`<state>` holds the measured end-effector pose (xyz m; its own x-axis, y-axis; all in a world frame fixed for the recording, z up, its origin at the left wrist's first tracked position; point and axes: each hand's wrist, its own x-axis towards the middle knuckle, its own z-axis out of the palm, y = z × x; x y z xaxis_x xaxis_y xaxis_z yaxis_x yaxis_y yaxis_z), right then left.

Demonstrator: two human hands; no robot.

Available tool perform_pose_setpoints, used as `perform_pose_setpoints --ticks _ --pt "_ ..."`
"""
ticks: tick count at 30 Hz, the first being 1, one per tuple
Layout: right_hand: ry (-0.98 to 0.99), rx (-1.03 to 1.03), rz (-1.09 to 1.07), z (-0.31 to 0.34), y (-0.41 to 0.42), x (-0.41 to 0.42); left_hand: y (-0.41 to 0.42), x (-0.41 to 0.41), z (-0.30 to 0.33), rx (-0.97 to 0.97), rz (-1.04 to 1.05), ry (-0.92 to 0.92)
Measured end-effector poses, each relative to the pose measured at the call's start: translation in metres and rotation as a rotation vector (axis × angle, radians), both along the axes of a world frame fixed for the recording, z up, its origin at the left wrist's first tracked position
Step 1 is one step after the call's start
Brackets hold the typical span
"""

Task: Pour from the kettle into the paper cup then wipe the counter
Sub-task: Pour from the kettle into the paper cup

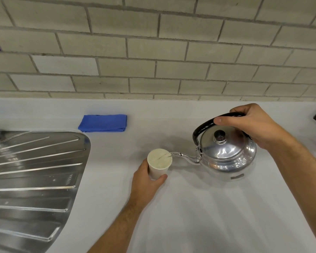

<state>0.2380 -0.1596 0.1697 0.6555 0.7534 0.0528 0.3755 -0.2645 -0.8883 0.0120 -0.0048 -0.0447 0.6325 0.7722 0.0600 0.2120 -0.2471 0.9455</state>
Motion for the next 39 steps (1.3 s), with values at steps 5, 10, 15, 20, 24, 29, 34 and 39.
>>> perform_pose_setpoints --ticks 5,10,15,20,24,29,34,39 --pt "-0.028 -0.017 0.017 0.002 0.001 0.0 0.0 0.0 -0.001 0.0 -0.003 -0.006" --pt "-0.047 -0.038 0.017 0.005 0.002 0.0 0.001 0.0 -0.001 0.016 0.0 0.009" --pt "-0.059 -0.059 0.01 0.007 0.003 -0.001 0.001 0.001 -0.002 0.022 0.001 0.012" --pt "-0.066 -0.07 0.016 0.009 0.005 -0.003 0.001 0.0 -0.002 0.019 0.0 0.017" --pt "-0.076 -0.077 0.021 0.011 0.006 -0.004 0.001 0.0 -0.002 0.01 0.0 0.012" --pt "-0.085 -0.08 0.029 0.011 0.008 -0.004 0.001 0.0 -0.001 0.01 0.004 0.009" --pt "-0.096 -0.083 0.03 0.01 0.01 -0.005 0.001 -0.001 -0.001 0.011 -0.001 0.014" --pt "-0.092 -0.077 0.037 0.01 0.012 -0.007 0.002 0.0 -0.001 0.008 -0.001 0.021"
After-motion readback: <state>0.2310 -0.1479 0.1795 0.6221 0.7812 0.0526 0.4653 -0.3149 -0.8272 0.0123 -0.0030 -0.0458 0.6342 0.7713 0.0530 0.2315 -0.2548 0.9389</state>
